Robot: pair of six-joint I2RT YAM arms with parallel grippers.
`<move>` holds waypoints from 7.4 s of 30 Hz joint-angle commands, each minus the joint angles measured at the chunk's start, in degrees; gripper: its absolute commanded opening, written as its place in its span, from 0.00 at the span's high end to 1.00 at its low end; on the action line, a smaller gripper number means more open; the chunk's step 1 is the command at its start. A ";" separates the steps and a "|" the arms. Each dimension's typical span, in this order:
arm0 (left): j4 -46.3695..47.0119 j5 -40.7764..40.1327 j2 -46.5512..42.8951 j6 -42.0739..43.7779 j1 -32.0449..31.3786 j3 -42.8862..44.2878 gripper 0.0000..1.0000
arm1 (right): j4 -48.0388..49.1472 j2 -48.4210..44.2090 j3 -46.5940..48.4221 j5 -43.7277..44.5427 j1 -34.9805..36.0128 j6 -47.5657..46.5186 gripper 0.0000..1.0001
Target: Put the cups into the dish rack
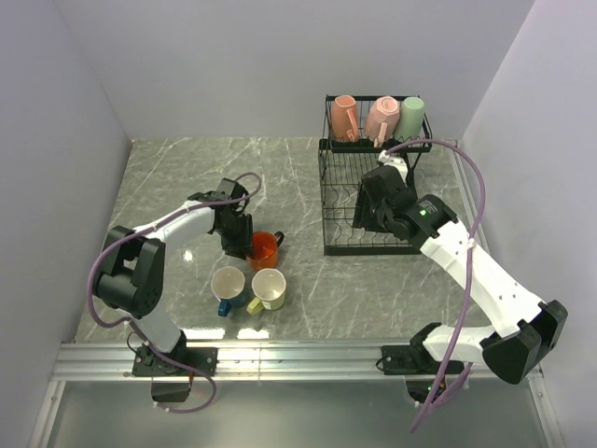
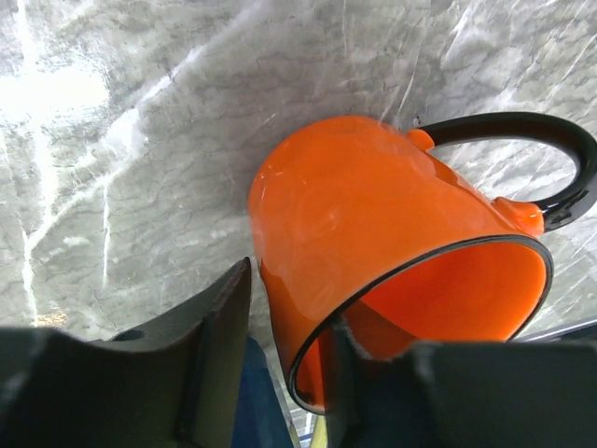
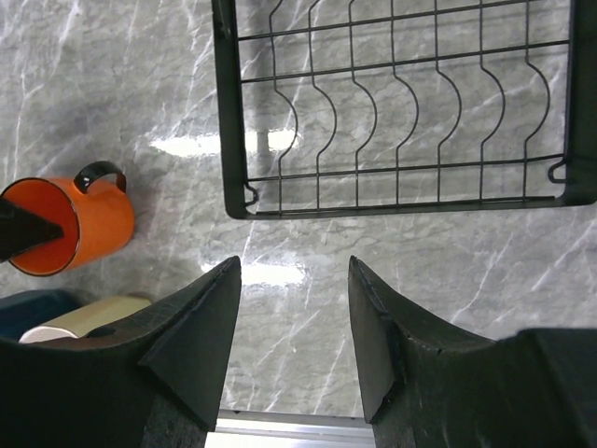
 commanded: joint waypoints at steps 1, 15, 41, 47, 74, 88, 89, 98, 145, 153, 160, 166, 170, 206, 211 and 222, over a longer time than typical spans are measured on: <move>0.58 -3.08 -0.19 0.21 -0.65 1.59 0.63 | 1.64 -2.82 -2.48 -0.92 0.11 0.97 0.43; -5.30 -10.12 -0.19 -4.80 -2.76 7.38 1.00 | 8.14 -2.20 -2.31 -7.86 0.11 -4.83 0.43; -20.00 -25.95 -17.93 -13.25 -13.93 19.70 1.00 | 35.88 -16.97 -23.92 -55.28 -7.28 11.39 0.32; -16.04 -20.85 -21.89 -8.94 -14.54 16.01 1.00 | 71.97 -13.73 -39.73 -70.18 -6.76 47.00 0.21; 4.80 -26.47 -32.10 27.26 -18.23 8.88 1.00 | 84.44 10.80 -32.20 -84.69 -6.49 57.57 0.15; 13.22 -22.61 -37.45 40.37 -18.15 1.86 1.00 | 88.73 5.53 -38.70 -81.62 -6.49 58.44 0.15; 14.19 -22.00 -37.80 41.24 -18.32 1.42 1.00 | 91.53 5.70 -39.23 -81.18 -6.49 59.24 0.15; 18.94 -17.42 -37.98 48.45 -18.32 1.59 1.00 | 96.39 8.07 -35.73 -76.69 -5.61 63.38 0.15; 15.87 -13.02 -37.46 43.54 -19.02 1.06 0.92 | 152.56 31.63 -21.04 -65.18 6.79 96.69 1.00; 17.45 -15.75 -37.98 40.73 -19.02 -0.87 0.50 | 152.47 26.19 -23.76 -64.03 4.68 95.46 1.00; 17.62 -16.45 -35.17 37.04 -19.11 0.18 0.38 | 152.29 22.23 -28.06 -64.73 0.11 95.37 1.00; 18.94 -19.09 -33.76 35.98 -19.20 1.68 0.07 | 147.99 18.63 -33.95 -68.68 -5.86 92.03 1.00; 19.29 -20.05 -33.41 35.89 -19.11 2.29 0.01 | 147.54 17.13 -36.68 -70.01 -9.38 91.41 1.00; 20.87 -31.48 -31.92 32.11 -18.67 -1.48 0.01 | 41.98 -0.71 -24.20 -30.65 -26.88 0.18 1.00; 22.11 -31.14 -31.39 31.15 -18.67 -1.31 0.01 | 49.17 -0.54 -25.61 -18.61 -21.01 -2.10 1.00; 20.53 -30.08 -32.44 29.48 -18.67 -2.19 0.01 | 60.09 13.49 -19.20 -4.44 -12.99 -9.39 1.00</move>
